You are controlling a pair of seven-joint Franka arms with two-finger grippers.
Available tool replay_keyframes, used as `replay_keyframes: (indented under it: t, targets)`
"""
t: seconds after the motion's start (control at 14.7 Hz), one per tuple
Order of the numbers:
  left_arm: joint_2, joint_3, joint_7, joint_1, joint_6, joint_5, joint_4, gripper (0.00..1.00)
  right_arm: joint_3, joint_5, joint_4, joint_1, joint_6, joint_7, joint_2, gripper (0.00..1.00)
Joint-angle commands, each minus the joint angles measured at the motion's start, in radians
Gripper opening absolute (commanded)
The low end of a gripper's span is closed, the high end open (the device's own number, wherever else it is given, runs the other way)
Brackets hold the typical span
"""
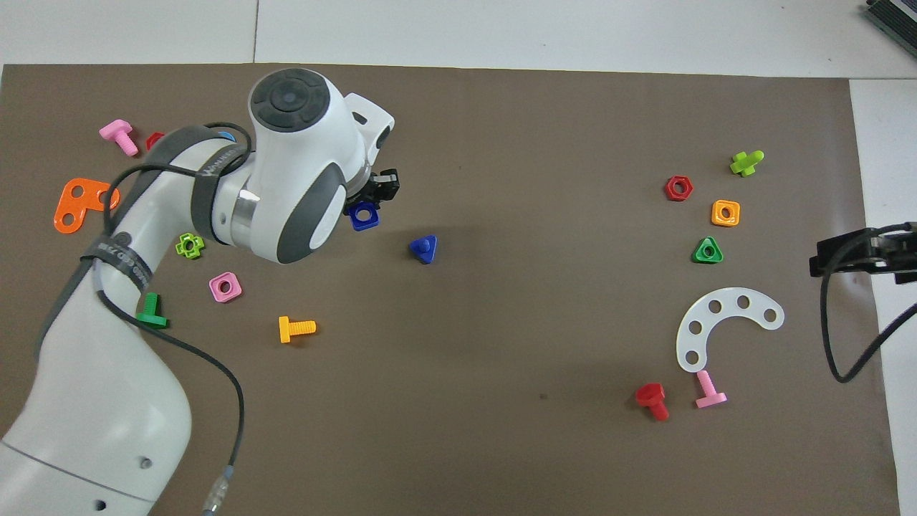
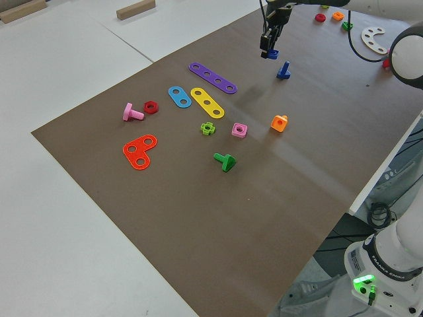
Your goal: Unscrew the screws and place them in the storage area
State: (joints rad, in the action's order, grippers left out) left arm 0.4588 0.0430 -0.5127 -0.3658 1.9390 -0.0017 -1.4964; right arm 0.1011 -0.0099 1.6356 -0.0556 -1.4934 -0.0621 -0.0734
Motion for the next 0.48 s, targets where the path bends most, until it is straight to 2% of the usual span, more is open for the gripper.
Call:
replay_keyframes:
  t: [0.0,0.14,0.27,0.34,0.41]
  targets:
    - [-0.091,0.006,0.165,0.069,0.017,-0.024,-0.161,0.12,-0.007,0.045,0.004,-0.001,-0.014,-0.007,-0.014,1.00]
    - [-0.117,0.006,0.294,0.116,0.087,-0.024,-0.250,0.12,-0.021,0.038,0.007,-0.022,-0.042,-0.019,-0.014,1.00]
    - [-0.152,0.006,0.367,0.139,0.211,-0.024,-0.377,0.13,-0.023,0.045,0.012,-0.039,-0.070,-0.024,-0.006,1.00]
    - [-0.172,0.006,0.393,0.146,0.285,-0.026,-0.445,0.19,-0.023,0.050,0.012,-0.055,-0.067,-0.027,0.001,1.00]
    - [-0.180,0.008,0.399,0.149,0.343,-0.026,-0.491,0.21,-0.023,0.050,0.012,-0.084,-0.067,-0.036,0.006,1.00]
